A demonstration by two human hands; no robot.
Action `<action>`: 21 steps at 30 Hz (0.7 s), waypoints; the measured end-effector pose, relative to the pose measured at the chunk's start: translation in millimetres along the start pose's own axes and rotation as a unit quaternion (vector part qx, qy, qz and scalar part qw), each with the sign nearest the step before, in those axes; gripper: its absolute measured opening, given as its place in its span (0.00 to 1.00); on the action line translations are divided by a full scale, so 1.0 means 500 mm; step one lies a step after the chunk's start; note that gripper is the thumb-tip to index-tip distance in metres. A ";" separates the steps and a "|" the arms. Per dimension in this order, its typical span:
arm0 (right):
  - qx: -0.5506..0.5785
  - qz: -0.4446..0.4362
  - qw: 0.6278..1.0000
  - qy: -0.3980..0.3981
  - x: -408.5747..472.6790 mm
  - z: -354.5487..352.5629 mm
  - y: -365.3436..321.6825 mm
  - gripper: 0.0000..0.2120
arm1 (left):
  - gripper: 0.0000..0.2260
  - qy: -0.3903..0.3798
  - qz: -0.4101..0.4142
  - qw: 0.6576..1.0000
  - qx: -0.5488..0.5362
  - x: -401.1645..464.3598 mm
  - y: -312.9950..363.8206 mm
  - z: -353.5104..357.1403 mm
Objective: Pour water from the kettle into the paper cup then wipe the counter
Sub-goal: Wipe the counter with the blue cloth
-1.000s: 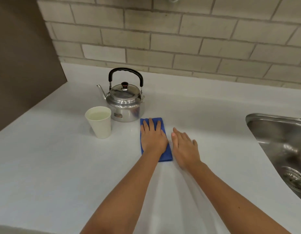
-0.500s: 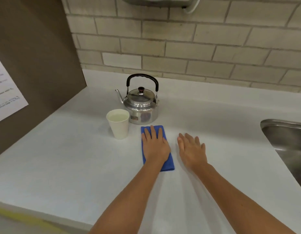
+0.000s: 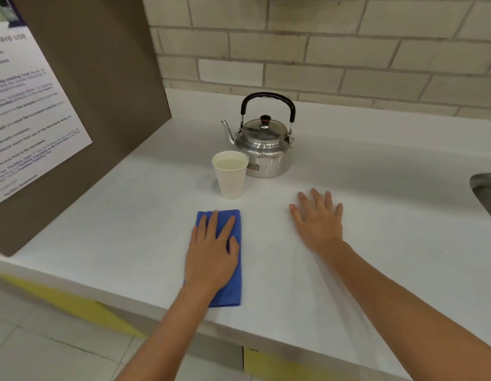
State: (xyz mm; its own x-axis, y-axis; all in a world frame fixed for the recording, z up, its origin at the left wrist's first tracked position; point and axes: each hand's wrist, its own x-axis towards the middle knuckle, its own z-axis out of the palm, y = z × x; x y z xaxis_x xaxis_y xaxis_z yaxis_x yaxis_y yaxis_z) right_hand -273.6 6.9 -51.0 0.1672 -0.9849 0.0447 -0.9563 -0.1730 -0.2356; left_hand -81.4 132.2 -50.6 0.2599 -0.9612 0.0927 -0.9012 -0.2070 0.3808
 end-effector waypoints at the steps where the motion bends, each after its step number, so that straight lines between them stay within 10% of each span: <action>1: 0.009 -0.007 1.000 -0.003 0.000 0.004 -0.019 0.25 | 0.22 0.006 -0.010 1.000 0.006 -0.003 -0.032 -0.014; 21: 0.059 0.018 0.998 0.006 0.012 0.008 -0.069 0.21 | 0.23 0.010 -0.108 0.992 0.056 0.139 -0.220 -0.072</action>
State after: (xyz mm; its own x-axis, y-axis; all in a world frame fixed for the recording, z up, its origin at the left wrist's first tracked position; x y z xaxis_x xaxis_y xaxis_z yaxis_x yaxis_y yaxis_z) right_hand -238.7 6.9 -46.8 0.1298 -0.9905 0.0464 -0.9264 -0.1378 -0.3503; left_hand 48.2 94.8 -52.8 0.4578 -0.8882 0.0394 -0.8561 -0.4284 0.2890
